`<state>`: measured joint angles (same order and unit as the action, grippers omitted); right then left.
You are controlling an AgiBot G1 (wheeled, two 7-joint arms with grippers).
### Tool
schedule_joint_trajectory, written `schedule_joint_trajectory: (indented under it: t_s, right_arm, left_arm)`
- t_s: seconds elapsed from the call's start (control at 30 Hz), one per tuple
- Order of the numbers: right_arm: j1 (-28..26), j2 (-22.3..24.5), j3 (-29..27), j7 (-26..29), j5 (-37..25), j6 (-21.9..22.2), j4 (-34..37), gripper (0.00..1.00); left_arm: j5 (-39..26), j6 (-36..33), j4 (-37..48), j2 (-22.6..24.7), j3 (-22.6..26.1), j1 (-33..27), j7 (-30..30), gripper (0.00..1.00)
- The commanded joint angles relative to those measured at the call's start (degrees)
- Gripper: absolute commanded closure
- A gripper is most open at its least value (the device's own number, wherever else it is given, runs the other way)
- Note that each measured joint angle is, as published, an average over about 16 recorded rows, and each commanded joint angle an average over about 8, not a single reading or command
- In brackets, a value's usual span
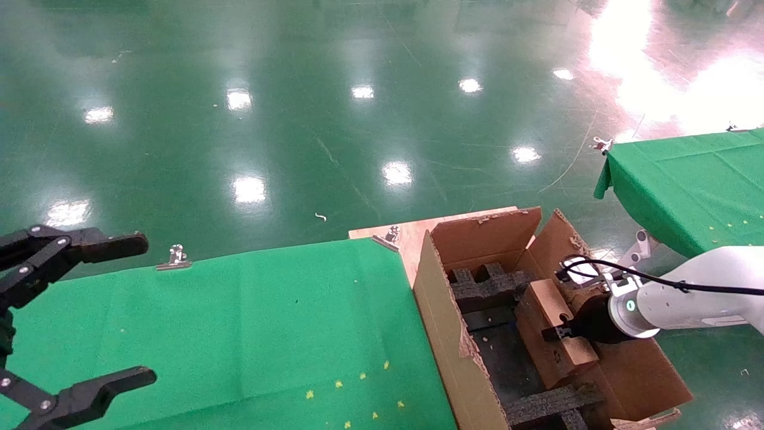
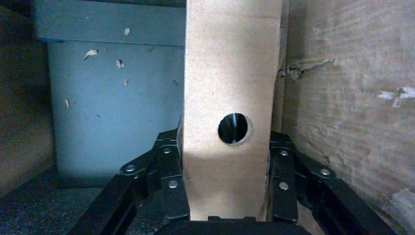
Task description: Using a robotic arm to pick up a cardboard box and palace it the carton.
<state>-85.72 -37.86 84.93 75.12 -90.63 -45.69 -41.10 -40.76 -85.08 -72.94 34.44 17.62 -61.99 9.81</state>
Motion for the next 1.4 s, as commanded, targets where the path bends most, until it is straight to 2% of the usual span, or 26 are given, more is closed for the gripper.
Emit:
schedule_joint_trajectory:
  t_s: [0.03,0.43,0.7,1.07,1.23,1.4]
  right_arm:
    - [-0.1,0.0,0.0,0.0,0.0,-0.1,0.0,0.0]
    - [-3.5,1.9,-1.2,-0.1,0.6,-1.4,-2.3,0.0]
    - [-10.3,4.1,-4.1,-1.7,1.9,-2.9,-7.3,0.0]
    - [-19.9,6.2,-10.3,-6.3,11.0,-10.3,-16.0,0.0]
    - [-21.7,6.8,-12.2,-7.6,14.8,-13.4,-18.4,0.0]
    - [-21.9,7.0,-12.5,-7.7,15.4,-13.9,-18.7,0.0]
  left_arm:
    - [0.0,0.0,0.0,0.0,0.0,0.0,0.0,0.0]
    - [0.0,0.0,0.0,0.0,0.0,0.0,0.0,0.0]
    - [0.0,0.0,0.0,0.0,0.0,0.0,0.0,0.0]
    - [0.0,0.0,0.0,0.0,0.1,0.0,0.0,0.0]
    - [0.1,0.0,0.0,0.0,0.1,0.0,0.0,0.0]
    - [0.1,0.0,0.0,0.0,0.1,0.0,0.0,0.0]
